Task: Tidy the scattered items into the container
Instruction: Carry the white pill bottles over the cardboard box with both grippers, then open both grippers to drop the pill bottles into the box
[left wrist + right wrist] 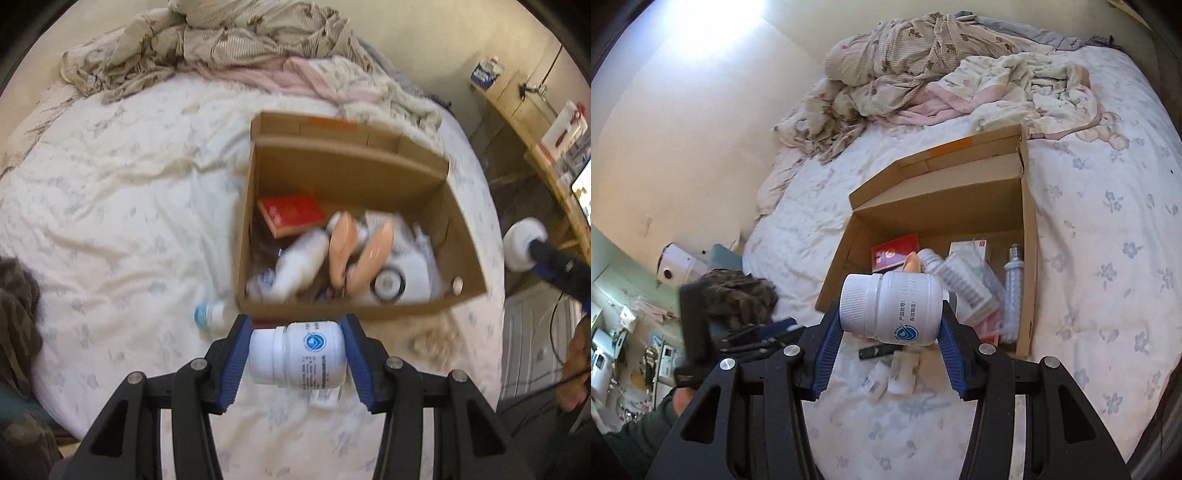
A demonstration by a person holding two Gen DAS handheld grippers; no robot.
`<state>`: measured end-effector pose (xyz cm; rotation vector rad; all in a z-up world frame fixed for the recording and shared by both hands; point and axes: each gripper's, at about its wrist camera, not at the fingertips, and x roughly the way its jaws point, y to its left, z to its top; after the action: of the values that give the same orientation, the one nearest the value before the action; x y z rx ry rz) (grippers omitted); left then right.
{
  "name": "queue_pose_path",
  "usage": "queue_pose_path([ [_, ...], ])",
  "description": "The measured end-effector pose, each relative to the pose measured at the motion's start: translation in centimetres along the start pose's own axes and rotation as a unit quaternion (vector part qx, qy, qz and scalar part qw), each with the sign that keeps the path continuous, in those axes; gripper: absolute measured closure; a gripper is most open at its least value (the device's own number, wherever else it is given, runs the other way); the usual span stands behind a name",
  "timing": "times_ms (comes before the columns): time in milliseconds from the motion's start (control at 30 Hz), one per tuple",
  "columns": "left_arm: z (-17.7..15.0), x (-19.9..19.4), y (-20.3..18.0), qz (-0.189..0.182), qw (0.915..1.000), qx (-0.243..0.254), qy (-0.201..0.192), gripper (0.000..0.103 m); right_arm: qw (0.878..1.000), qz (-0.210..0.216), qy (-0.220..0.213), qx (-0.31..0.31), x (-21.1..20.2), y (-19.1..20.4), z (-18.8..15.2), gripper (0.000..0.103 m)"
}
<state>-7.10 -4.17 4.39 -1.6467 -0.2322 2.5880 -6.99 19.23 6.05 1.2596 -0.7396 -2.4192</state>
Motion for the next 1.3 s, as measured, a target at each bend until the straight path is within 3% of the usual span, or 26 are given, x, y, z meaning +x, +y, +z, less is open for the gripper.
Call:
queue_pose_path([
  [300, 4.5, 1.0, -2.4, 0.009, 0.9991, 0.027, -0.033, 0.053, 0.999, -0.034, 0.004, 0.007, 2.2, -1.5, 1.2, 0.049],
  [500, 6.3, 3.5, -3.0, 0.017, 0.9994, 0.022, -0.018, 0.053, 0.997, -0.058, -0.002, 0.041, 2.8, -3.7, 2.2, 0.049],
  [767, 6.0, 7.3, -4.3, 0.021, 0.9991, 0.034, 0.013, 0.053, 0.993, -0.098, 0.055, 0.025, 6.3, -4.1, 1.6, 0.049],
  [933, 5.5, 8.5, -5.4, 0.028, 0.998, 0.054, 0.015, 0.053, 0.991, -0.099, 0.089, 0.02, 8.1, -4.1, 0.7, 0.049],
  [1167, 5.1, 9.1, -5.6, 0.023, 0.998, 0.051, 0.029, 0.052, 0.987, -0.125, 0.101, -0.004, 8.6, -3.9, 0.2, 0.049],
  [1300, 4.9, 9.0, -5.6, 0.006, 0.9973, 0.054, 0.05, 0.033, 0.986, -0.128, 0.106, 0.006, 8.7, -4.3, 0.2, 0.044],
])
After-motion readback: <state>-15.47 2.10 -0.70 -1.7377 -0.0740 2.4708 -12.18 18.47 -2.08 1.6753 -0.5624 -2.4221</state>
